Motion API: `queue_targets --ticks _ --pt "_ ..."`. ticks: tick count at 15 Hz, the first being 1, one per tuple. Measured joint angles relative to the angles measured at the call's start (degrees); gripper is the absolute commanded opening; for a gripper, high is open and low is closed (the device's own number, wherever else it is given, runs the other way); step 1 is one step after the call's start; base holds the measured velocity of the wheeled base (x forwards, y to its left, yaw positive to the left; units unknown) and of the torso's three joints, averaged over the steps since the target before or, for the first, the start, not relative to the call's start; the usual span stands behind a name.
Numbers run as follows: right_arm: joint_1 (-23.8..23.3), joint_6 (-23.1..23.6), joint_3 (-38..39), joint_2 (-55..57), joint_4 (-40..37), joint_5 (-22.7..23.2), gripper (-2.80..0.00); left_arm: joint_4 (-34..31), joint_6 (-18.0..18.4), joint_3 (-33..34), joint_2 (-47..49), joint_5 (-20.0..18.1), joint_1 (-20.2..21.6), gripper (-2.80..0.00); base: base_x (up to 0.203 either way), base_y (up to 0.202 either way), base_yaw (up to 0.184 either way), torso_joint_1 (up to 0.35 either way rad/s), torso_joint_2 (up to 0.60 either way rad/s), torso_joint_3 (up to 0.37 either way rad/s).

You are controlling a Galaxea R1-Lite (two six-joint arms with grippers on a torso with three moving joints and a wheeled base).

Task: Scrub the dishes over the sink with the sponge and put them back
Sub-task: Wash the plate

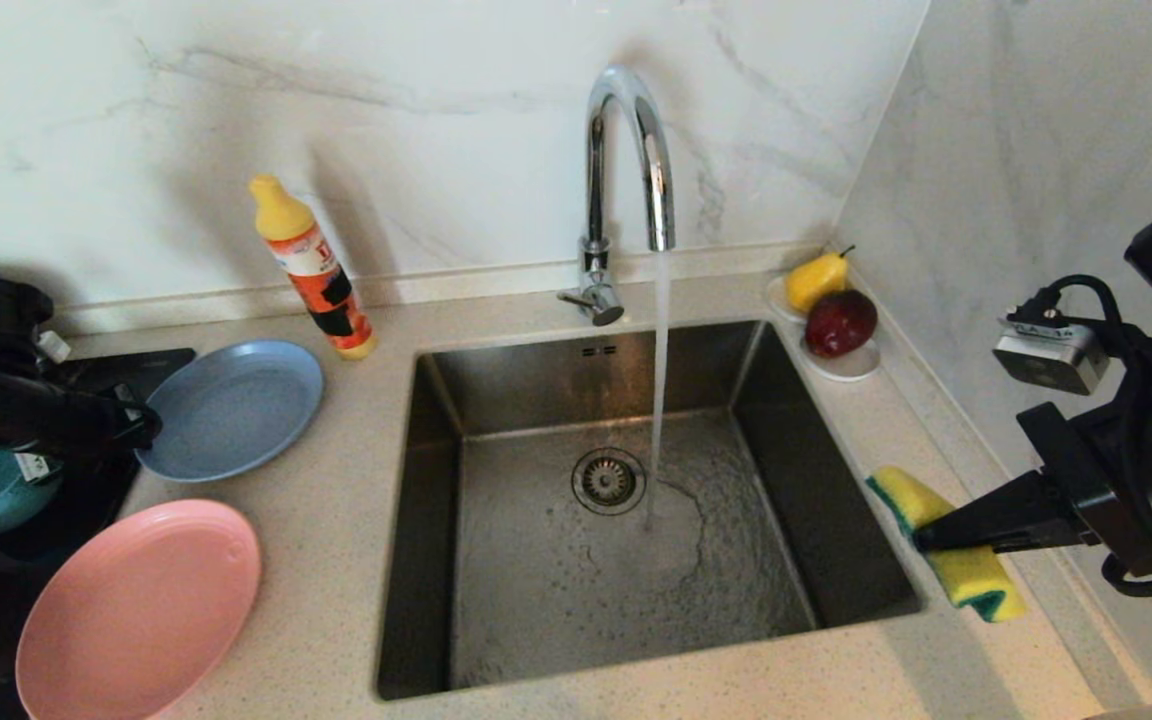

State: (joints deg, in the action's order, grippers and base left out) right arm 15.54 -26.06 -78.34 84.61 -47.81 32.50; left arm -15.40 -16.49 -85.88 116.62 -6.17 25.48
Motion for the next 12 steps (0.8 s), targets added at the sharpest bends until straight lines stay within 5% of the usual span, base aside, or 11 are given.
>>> queue_targets --ticks 12 --pt "0.0 0.0 0.0 -0.2 0.0 -0.1 -2.80 -3.8 0.2 -1.5 -5.5 -0.1 3.4 -2.80 0.000 0.000 0.000 0.000 0.00 0.000"
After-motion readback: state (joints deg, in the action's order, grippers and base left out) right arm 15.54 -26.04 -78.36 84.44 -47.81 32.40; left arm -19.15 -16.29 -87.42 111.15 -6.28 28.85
